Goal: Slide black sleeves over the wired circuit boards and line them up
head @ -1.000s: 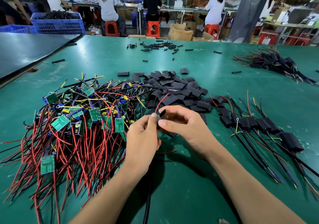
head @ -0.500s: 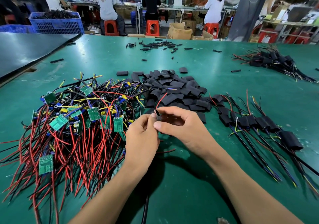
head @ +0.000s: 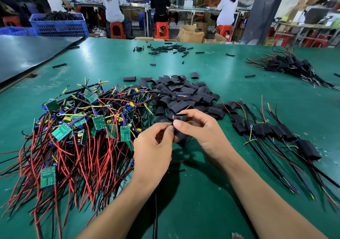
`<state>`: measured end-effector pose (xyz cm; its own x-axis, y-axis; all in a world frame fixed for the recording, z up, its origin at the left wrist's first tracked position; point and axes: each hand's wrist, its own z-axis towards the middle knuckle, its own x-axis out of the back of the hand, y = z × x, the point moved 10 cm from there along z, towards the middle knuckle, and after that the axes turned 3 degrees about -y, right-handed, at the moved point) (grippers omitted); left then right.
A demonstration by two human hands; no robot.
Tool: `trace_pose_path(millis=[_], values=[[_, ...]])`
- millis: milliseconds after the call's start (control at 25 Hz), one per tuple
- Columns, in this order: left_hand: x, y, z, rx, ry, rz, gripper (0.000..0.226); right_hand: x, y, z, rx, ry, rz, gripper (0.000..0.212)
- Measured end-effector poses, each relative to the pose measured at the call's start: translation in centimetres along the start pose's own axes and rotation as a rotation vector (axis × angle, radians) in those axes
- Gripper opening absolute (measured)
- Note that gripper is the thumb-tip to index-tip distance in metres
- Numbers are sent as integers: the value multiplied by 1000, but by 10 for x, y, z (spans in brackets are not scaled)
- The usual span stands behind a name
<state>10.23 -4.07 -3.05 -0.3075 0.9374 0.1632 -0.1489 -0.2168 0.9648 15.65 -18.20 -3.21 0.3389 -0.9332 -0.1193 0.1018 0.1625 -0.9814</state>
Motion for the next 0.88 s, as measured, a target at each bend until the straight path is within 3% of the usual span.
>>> trace_pose_path(millis=[400,600,760,880], values=[[7,3,-1,4,46,59,20,5,-20,-2,106,56,-78,29],[9,1,-1,-14,82,123,16,5,-21,-2,110,62,-43,32],[5,1,-1,-66,69,160,14,13,-15,-1,73,109,25,21],[3,4,-2,-128,42,217,25,14,-13,1,38,117,108,30]])
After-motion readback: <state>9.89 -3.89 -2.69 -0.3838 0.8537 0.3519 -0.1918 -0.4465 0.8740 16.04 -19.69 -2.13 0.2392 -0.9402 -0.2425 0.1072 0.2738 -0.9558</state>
